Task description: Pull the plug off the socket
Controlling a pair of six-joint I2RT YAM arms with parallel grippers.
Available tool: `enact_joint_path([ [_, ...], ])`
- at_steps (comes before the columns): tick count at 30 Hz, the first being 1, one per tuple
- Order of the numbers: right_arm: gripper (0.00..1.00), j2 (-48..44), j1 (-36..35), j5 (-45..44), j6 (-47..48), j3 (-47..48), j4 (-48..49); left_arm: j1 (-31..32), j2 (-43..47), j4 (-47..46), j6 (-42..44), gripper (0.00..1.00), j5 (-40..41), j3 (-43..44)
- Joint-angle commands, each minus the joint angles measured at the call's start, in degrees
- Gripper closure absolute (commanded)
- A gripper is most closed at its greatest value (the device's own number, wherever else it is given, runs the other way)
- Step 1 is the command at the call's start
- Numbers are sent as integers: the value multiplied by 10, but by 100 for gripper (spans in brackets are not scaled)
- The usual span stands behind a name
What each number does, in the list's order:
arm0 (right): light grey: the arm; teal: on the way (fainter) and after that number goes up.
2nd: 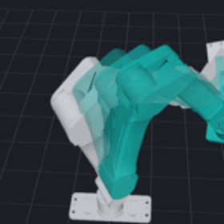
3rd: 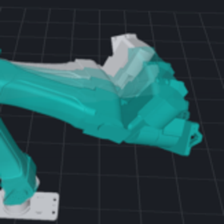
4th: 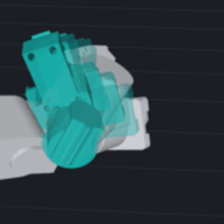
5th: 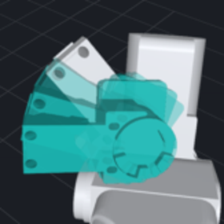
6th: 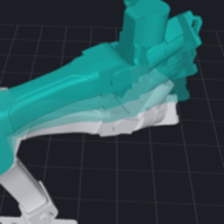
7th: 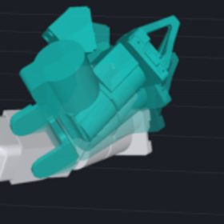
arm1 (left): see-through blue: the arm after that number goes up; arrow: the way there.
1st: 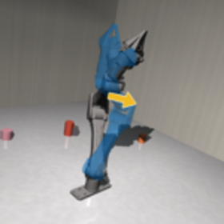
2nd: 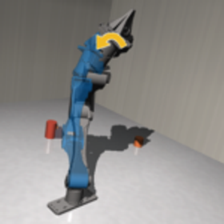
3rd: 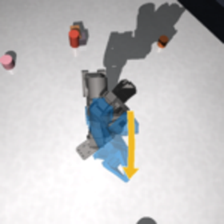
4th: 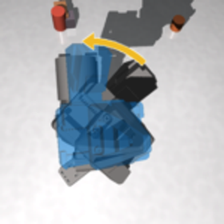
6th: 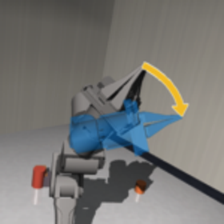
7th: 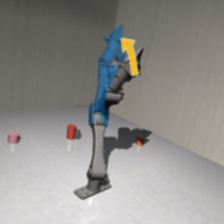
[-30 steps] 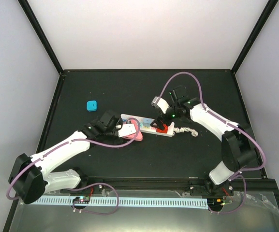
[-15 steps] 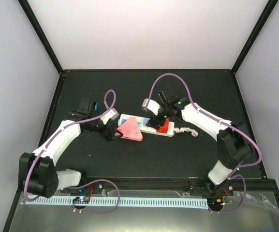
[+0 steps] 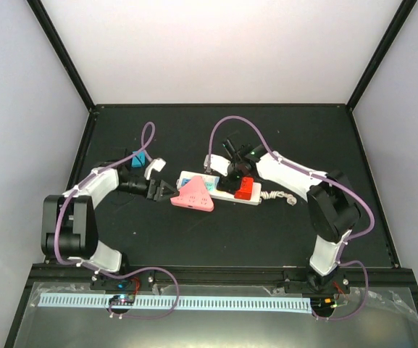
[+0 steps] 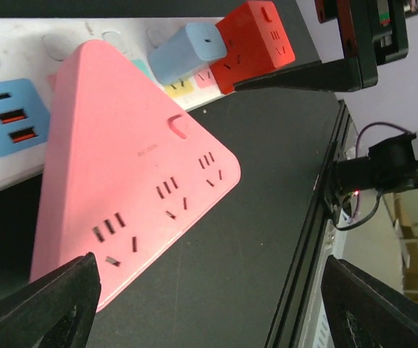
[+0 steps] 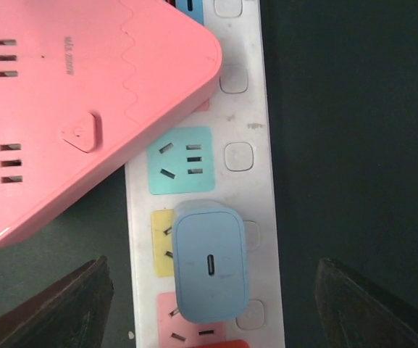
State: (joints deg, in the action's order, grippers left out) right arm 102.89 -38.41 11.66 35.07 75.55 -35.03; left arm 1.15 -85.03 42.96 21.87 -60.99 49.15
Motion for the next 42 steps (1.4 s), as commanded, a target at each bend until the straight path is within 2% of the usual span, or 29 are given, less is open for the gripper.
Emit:
enact_joint_path([
  [1,22,12,-4,-22,20,21,-10,-34,-37,-6,-16,16,-47,11],
  [7,28,24,-4,-21,30,33,-23,-50,-106,11,3,24,-60,26],
  [14,31,54,-4,-33,35,61,-39,-49,-137,1,-8,30,-55,26],
  [22,33,76,-4,-35,41,82,-55,-47,-194,13,3,33,-69,36],
  [42,48,105,-4,-28,56,97,-71,-9,-279,62,54,45,-116,58],
])
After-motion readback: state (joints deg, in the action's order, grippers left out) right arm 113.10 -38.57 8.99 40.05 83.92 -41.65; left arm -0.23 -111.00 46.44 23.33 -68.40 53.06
